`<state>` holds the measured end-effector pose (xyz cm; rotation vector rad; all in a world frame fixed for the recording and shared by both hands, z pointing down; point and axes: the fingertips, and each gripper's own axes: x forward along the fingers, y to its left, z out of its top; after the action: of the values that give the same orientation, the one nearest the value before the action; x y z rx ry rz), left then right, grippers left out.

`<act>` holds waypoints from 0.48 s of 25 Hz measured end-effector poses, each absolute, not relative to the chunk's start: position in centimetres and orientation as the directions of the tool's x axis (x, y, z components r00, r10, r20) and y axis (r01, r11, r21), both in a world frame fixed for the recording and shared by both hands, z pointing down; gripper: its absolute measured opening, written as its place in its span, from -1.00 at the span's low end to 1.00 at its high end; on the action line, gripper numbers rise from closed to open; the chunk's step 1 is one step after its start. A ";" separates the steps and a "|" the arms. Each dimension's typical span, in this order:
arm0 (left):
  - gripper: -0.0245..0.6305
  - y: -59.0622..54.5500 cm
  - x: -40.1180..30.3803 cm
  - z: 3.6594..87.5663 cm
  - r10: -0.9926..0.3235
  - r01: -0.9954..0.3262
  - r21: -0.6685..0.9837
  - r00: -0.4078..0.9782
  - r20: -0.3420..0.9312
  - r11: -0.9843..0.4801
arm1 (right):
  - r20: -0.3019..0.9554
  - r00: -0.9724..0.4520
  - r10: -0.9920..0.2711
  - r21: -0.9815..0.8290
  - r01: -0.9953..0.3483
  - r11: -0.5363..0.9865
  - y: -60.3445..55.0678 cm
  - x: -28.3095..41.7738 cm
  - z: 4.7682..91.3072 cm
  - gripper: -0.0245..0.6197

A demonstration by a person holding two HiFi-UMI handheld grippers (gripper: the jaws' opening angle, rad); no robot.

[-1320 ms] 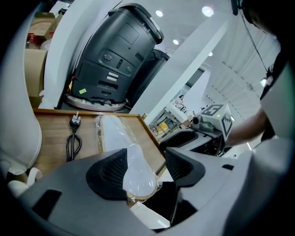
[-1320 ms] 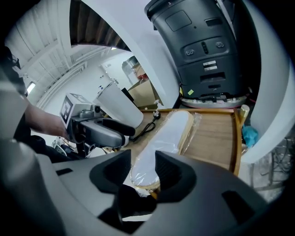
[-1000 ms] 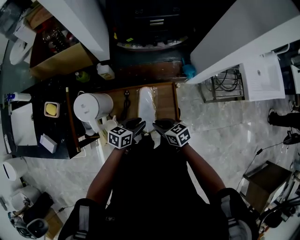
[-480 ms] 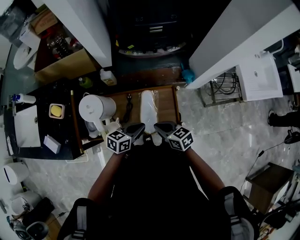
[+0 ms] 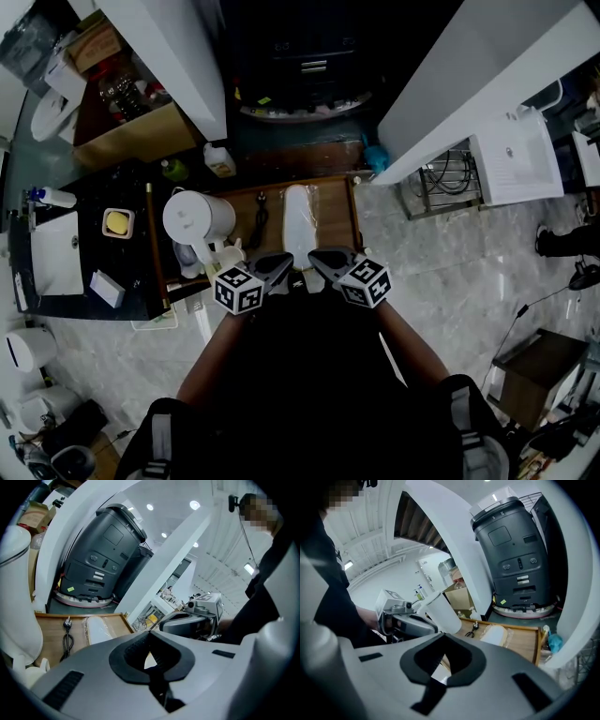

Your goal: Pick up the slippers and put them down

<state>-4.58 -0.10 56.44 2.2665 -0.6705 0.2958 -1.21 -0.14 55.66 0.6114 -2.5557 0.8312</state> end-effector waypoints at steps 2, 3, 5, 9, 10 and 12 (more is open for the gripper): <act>-0.89 0.0 -4.7 56.2 -0.377 -0.544 0.595 0.839 0.393 -0.592 | 0.467 -0.836 -0.287 -0.450 -0.504 0.737 -0.1 -1.4 55.2 -0.90; -0.89 0.0 -4.7 56.1 -0.377 -0.543 0.594 0.839 0.392 -0.593 | 0.465 -0.837 -0.288 -0.446 -0.503 0.741 -0.1 -1.4 55.1 -0.90; -0.89 0.0 -4.7 56.0 -0.378 -0.543 0.592 0.840 0.390 -0.596 | 0.470 -0.833 -0.290 -0.431 -0.504 0.749 -0.1 -1.3 54.8 -0.90; -0.89 0.0 -4.5 55.6 -0.377 -0.535 0.594 0.845 0.380 -0.600 | 0.475 -0.829 -0.293 -0.418 -0.506 0.754 0.0 -1.2 54.6 -0.90; -0.89 0.1 -4.5 55.6 -0.377 -0.533 0.595 0.846 0.377 -0.601 | 0.476 -0.829 -0.293 -0.416 -0.506 0.756 0.0 -1.2 54.6 -0.90; -0.89 0.1 -4.4 55.4 -0.374 -0.530 0.595 0.848 0.375 -0.605 | 0.477 -0.829 -0.292 -0.413 -0.504 0.759 0.2 -1.3 54.6 -0.90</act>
<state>-4.44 0.14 55.44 2.2877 -0.6537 0.2736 -1.28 0.19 54.60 0.6077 -2.5697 0.7598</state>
